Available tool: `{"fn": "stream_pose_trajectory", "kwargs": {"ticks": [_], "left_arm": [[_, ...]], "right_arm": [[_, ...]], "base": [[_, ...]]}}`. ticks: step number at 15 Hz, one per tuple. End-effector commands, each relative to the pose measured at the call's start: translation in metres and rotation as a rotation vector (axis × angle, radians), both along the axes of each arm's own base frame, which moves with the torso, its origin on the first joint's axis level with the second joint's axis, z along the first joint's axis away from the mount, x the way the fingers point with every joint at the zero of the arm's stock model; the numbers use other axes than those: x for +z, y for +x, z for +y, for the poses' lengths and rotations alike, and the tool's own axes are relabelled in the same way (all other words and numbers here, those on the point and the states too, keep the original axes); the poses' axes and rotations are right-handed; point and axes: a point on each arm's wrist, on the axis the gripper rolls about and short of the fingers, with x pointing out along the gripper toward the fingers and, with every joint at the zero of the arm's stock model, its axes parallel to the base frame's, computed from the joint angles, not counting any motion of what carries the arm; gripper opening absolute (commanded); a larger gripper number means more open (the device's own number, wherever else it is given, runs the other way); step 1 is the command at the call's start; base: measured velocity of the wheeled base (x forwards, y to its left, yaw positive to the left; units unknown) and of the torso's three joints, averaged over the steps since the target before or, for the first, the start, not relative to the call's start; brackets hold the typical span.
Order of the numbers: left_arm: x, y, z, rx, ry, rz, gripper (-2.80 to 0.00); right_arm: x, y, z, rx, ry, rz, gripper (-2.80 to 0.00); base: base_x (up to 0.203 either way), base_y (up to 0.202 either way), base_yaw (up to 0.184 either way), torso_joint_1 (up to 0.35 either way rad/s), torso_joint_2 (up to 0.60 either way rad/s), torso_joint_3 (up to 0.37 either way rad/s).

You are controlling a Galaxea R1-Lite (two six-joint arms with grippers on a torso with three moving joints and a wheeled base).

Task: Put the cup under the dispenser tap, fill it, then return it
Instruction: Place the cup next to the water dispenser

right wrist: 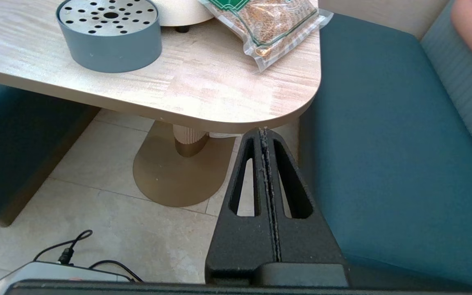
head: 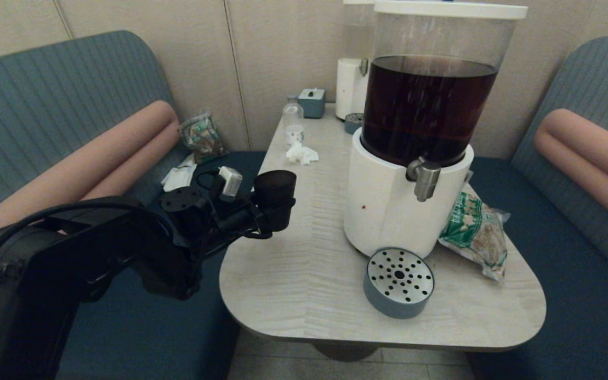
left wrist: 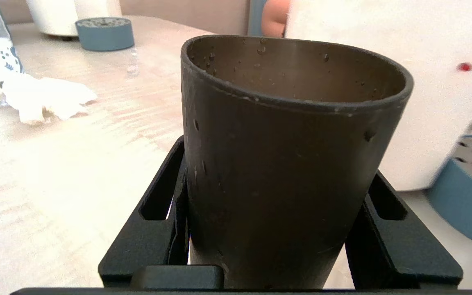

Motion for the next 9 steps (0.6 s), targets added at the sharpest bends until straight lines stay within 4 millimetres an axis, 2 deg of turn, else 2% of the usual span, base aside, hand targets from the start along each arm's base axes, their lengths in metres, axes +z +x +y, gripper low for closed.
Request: {"fn": "stream_pose_trajectory", "kwargs": {"ticks": [1, 3, 5, 9], "left_arm": [[-0.014, 0.011, 0.000, 0.005, -0.007, 0.004, -2.80], [-0.018, 0.016, -0.001, 0.007, -0.013, 0.009, -2.80], [-0.036, 0.019, -0.002, 0.020, -0.009, 0.042, -2.80], [-0.033, 0.022, -0.001, 0.044, -0.022, 0.035, -2.80]], "right_arm": [[0.000, 0.000, 0.000, 0.001, -0.001, -0.002, -2.80], [0.000, 0.000, 0.000, 0.001, -0.001, -0.002, -2.80], [0.000, 0.000, 0.000, 0.001, -0.001, -0.002, -2.80], [0.000, 0.000, 0.000, 0.000, -0.001, -0.002, -2.80]], "base": [[0.000, 0.000, 0.000, 0.000, 0.00, 0.000], [0.000, 0.000, 0.000, 0.000, 0.00, 0.000], [0.000, 0.000, 0.000, 0.000, 0.00, 0.000], [0.000, 0.000, 0.000, 0.000, 0.00, 0.000]]}}
